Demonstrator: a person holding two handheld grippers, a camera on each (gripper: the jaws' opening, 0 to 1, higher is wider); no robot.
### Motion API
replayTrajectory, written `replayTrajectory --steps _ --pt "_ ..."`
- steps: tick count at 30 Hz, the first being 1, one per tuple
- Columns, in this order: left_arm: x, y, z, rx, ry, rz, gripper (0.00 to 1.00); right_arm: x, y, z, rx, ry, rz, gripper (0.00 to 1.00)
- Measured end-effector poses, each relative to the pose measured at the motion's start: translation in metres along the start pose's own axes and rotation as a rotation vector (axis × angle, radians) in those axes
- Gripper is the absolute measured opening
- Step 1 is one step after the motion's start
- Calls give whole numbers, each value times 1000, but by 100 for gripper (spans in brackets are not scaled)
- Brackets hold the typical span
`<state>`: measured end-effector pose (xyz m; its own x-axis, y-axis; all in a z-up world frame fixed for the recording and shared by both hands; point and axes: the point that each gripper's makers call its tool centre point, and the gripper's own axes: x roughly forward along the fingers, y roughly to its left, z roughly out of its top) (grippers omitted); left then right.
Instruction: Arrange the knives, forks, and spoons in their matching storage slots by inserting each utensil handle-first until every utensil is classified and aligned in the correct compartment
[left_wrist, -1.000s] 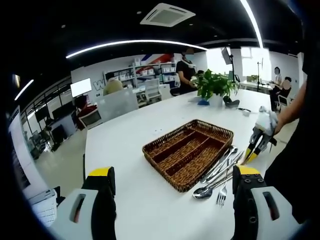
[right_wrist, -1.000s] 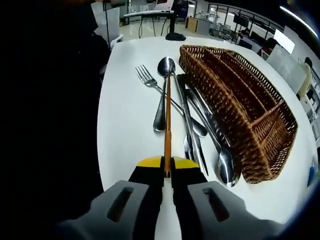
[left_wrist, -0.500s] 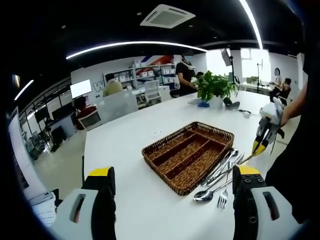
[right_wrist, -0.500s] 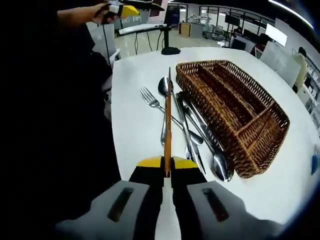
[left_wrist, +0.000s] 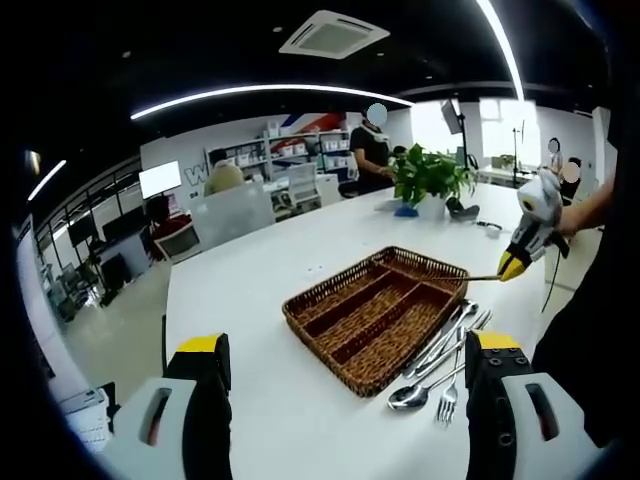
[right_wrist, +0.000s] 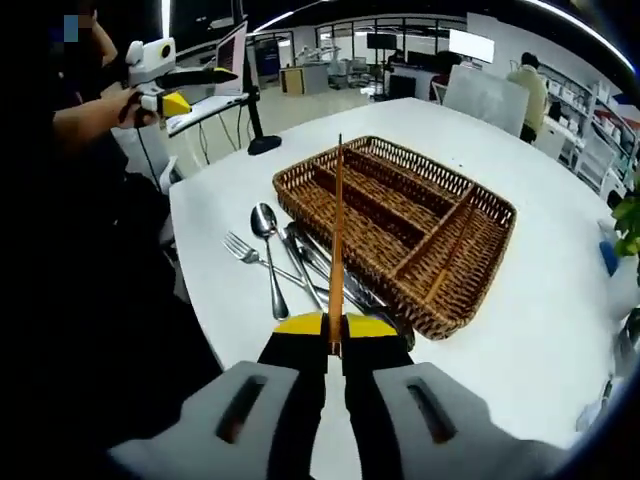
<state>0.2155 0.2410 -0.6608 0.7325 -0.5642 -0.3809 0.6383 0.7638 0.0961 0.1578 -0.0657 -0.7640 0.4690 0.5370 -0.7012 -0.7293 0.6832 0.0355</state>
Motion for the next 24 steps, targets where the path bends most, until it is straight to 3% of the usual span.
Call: replayTrajectory --steps 12,19,23,24 --pt "-1 2 1 -3 -2 7 100 -11 -26 13 60 -20 -75 2" --pt "-2 2 0 -3 0 6 100 -16 -40 21 229 -57 -151 2" --pt "-2 4 -2 -2 1 4 100 -20 -49 20 277 -53 -201 2" --pt "-2 4 -2 0 1 3 100 -23 -56 14 311 -29 -247 2"
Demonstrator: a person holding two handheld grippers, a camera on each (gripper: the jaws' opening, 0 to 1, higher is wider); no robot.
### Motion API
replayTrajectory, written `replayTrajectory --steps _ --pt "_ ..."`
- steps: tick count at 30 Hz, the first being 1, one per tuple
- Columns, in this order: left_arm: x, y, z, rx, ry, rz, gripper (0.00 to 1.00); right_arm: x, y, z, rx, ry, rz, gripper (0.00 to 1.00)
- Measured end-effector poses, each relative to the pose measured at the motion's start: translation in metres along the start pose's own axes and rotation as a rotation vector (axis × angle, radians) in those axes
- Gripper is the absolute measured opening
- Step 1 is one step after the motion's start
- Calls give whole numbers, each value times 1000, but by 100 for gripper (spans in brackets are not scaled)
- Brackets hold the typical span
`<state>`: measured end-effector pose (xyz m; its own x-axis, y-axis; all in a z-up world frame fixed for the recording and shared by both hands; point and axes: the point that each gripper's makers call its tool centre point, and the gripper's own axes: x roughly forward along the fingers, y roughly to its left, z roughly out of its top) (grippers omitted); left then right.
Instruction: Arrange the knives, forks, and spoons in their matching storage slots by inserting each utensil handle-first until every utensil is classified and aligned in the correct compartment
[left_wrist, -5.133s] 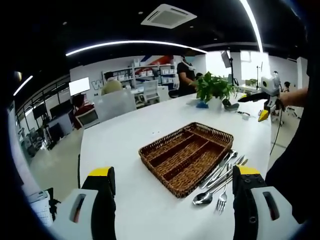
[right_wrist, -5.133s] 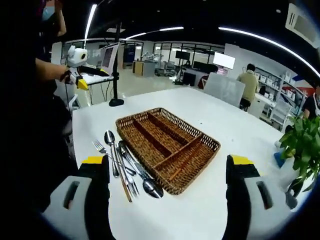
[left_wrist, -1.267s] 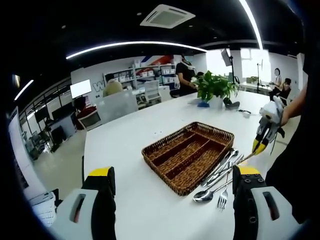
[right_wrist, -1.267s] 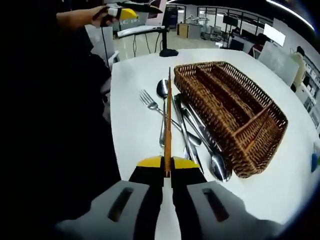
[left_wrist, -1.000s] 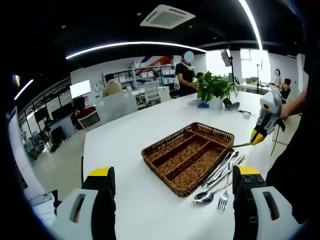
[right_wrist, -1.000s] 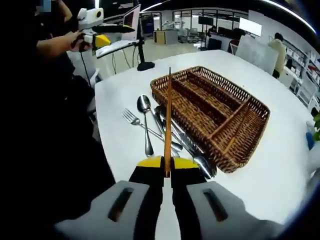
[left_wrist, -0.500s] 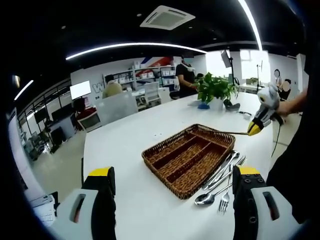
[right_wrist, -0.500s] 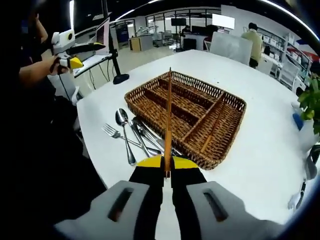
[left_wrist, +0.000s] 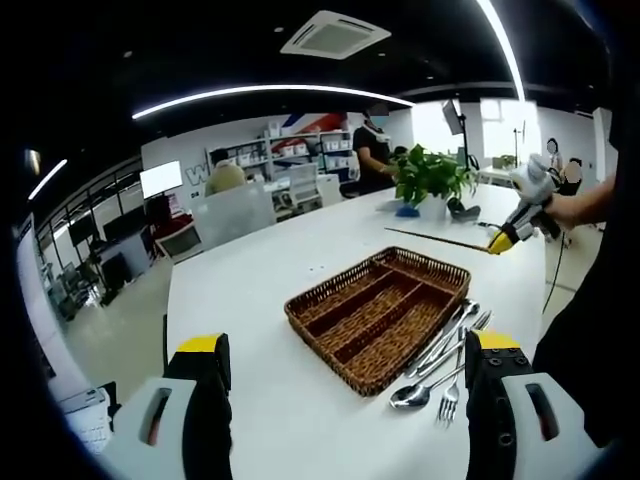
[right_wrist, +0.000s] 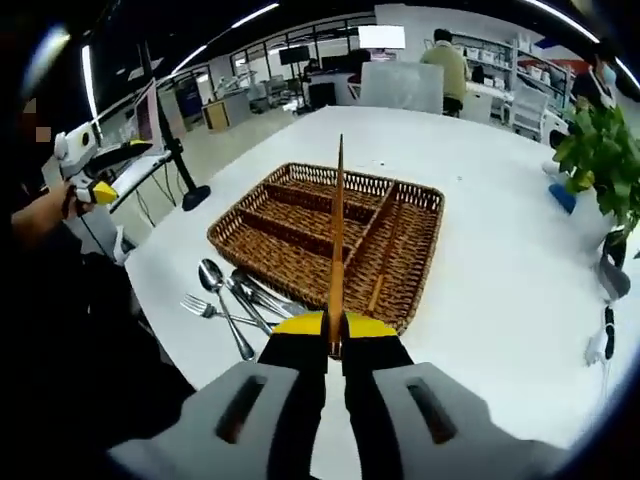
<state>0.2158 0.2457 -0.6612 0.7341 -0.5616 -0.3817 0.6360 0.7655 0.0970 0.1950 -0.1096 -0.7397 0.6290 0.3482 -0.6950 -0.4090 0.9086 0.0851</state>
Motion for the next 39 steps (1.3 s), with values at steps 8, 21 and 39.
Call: replayTrajectory --steps 8,21,39 --pt "1 1 -3 1 3 -6 100 -8 -19 5 133 -12 -73 2" --pt "3 3 -5 12 2 -24 100 -15 -23 16 173 -16 -118 2" --pt "1 18 -8 8 5 -25 100 6 -35 30 202 0 -139 3"
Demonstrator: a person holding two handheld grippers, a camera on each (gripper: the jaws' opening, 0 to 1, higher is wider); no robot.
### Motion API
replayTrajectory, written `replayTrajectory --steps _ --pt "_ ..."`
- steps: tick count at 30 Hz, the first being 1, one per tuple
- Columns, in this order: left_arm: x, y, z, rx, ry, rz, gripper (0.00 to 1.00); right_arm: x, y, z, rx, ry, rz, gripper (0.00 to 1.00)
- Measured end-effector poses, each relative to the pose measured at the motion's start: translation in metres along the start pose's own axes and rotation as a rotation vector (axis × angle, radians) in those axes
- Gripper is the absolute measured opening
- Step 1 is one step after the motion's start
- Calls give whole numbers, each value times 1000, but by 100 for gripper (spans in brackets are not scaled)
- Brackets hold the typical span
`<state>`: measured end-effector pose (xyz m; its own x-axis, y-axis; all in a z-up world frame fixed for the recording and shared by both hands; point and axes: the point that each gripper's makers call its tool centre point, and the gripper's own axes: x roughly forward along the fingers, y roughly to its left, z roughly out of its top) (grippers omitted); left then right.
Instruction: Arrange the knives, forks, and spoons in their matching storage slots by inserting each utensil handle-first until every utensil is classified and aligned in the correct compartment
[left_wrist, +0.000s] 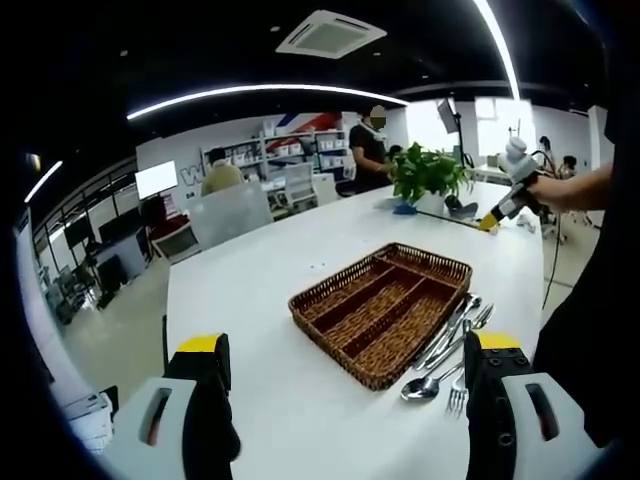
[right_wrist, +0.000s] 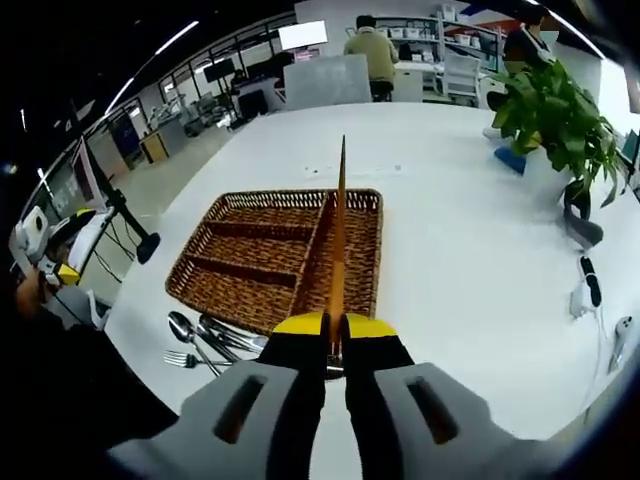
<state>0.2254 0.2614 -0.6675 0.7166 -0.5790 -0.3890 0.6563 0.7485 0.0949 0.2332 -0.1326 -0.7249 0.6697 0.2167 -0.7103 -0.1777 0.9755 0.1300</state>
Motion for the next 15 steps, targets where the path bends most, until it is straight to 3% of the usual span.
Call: replayTrajectory --steps 15 --pt "13 7 0 -12 -7 -28 100 38 -7 20 -5 21 -34 3"
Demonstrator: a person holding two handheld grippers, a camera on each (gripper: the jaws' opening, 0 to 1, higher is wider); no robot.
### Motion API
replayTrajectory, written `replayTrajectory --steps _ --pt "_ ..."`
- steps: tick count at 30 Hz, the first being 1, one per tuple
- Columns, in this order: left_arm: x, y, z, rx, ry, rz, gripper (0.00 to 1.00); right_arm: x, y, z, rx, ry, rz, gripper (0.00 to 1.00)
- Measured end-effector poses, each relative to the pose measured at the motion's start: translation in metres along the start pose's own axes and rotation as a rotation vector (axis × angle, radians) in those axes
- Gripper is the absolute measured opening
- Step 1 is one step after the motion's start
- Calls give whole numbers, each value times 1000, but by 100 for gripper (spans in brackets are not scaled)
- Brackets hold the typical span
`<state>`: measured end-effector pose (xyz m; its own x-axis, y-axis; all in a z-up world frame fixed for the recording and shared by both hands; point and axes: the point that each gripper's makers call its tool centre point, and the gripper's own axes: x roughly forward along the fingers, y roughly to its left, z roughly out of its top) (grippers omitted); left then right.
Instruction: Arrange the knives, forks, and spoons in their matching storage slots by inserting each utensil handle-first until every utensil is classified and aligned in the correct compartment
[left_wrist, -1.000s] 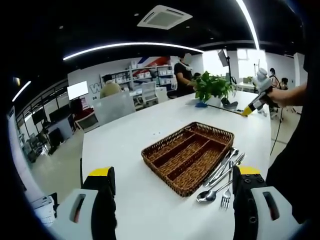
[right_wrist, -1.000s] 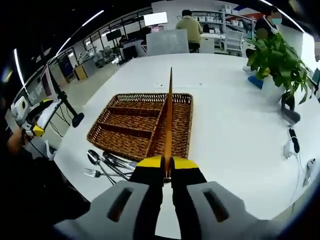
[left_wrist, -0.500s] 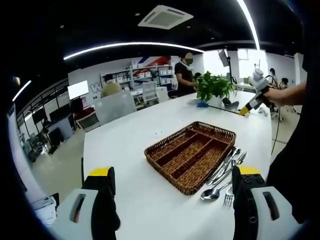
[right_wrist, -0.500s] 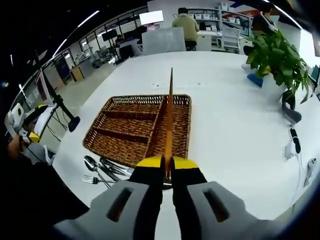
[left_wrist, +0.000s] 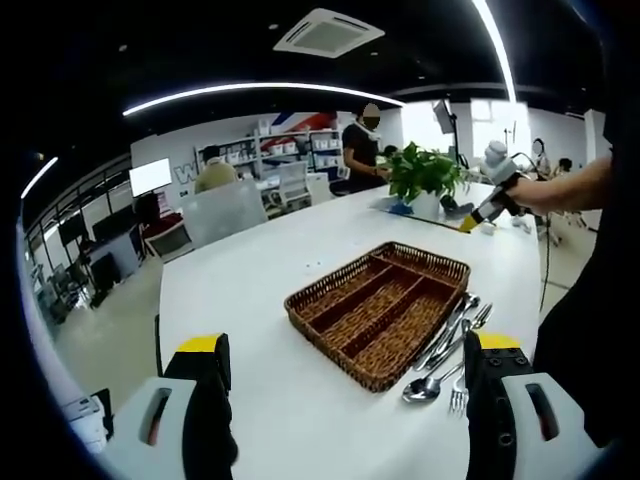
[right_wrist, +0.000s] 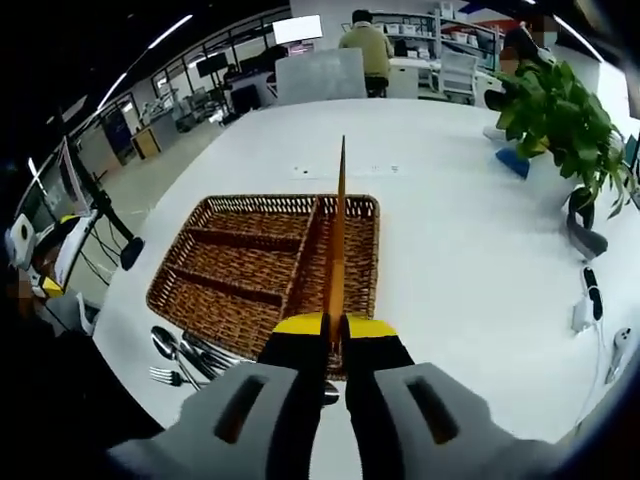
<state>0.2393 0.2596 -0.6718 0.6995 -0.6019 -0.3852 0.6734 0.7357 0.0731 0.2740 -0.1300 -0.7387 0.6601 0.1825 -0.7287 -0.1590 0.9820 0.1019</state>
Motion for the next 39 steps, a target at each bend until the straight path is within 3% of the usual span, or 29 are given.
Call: replayTrajectory --steps 19,30,39 --pt "3 4 -2 -12 -4 -3 100 19 -3 -3 -17 21 -28 3" --pt "-2 10 -5 -20 -1 23 100 34 -7 -25 -44 32 -49 3" --pt "-10 9 -6 -16 13 37 100 48 -6 -49 -54 82 -60 3"
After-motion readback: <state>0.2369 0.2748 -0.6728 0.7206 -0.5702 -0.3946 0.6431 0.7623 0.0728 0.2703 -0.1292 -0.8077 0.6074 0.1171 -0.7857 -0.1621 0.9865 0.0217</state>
